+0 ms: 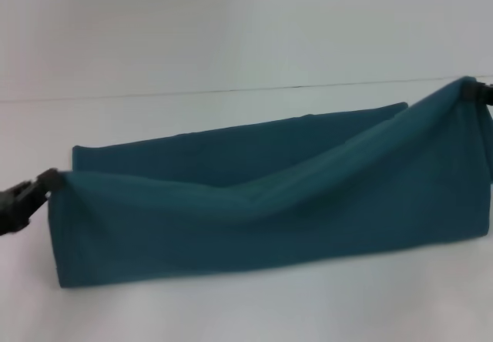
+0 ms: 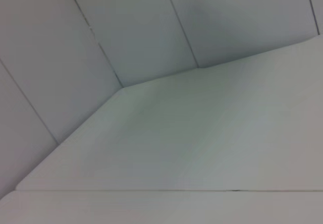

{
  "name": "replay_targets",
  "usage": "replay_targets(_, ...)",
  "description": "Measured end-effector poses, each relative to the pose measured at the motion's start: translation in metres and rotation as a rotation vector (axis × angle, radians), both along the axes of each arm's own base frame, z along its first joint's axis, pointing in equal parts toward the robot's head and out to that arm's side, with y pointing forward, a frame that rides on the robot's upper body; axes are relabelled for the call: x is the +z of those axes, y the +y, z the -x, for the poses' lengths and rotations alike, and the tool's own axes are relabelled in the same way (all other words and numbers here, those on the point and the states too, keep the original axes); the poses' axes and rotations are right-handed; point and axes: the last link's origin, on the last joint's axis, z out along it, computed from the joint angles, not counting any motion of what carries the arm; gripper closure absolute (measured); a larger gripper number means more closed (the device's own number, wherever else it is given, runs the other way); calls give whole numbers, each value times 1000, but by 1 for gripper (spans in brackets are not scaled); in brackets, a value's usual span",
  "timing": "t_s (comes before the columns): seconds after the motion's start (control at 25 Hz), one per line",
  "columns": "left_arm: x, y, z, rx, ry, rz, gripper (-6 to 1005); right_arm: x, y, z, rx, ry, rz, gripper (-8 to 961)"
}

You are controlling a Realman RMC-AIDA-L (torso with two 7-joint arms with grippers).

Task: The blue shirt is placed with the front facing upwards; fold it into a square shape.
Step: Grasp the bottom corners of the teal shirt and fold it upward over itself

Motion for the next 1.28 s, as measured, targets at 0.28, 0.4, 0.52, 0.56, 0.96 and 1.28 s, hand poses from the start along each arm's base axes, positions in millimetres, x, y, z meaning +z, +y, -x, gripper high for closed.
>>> replay_targets(0.28,-8,34,-7,46,53,-19,973,-7,20,-2,-50,-25,-45,922)
replay_targets(0.4,-9,44,-6,77,82,-38,973,-8,27,-3,-71,-33,-66,922)
replay_targets(0.52,-8,50,-7,88,92,-52,973,-13,35,-5,-88,-40,-67,922)
replay_targets(0.56,-7,52,-7,90,96,-56,973,-16,38,-5,-93,-43,-64,922)
replay_targets(0.96,-14,68,-2,168,127,-82,974,-37,57,5,-103,-86,-54,922)
replay_targets(1.28,-26,84,-4,219,163,-79,974,-47,74,13,-123,-115,-76,923)
